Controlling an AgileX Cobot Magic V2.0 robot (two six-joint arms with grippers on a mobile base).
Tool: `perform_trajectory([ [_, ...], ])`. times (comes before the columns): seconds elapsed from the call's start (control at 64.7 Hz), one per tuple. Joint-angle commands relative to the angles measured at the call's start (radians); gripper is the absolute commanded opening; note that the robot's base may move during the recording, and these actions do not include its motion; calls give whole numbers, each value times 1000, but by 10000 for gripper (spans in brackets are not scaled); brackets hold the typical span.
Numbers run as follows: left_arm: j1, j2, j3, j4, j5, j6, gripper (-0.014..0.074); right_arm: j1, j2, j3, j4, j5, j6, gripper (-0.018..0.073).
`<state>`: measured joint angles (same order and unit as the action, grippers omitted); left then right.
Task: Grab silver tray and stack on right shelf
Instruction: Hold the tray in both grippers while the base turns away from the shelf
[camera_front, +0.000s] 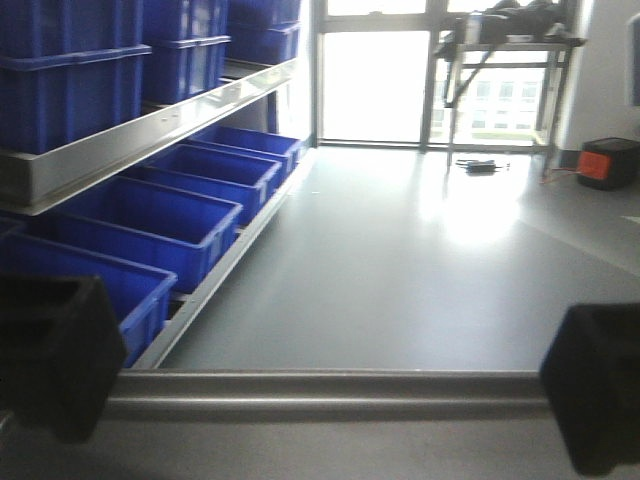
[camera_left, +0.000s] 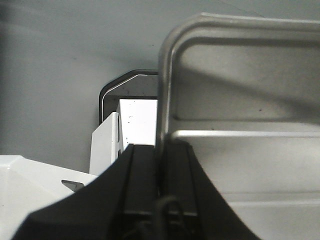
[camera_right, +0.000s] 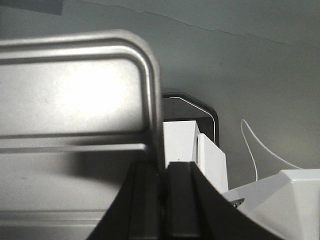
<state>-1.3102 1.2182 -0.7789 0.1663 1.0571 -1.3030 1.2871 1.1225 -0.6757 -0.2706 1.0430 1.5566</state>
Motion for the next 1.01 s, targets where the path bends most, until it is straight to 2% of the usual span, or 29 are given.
perform_trajectory([
  [0.0, -2, -22, -11, 39, 283, 1, -100, -6, -20, -13, -48, 277, 3, 57],
  [0.99, -2, -22, -11, 39, 283, 1, -100, -6, -20, -13, -48, 277, 3, 57],
])
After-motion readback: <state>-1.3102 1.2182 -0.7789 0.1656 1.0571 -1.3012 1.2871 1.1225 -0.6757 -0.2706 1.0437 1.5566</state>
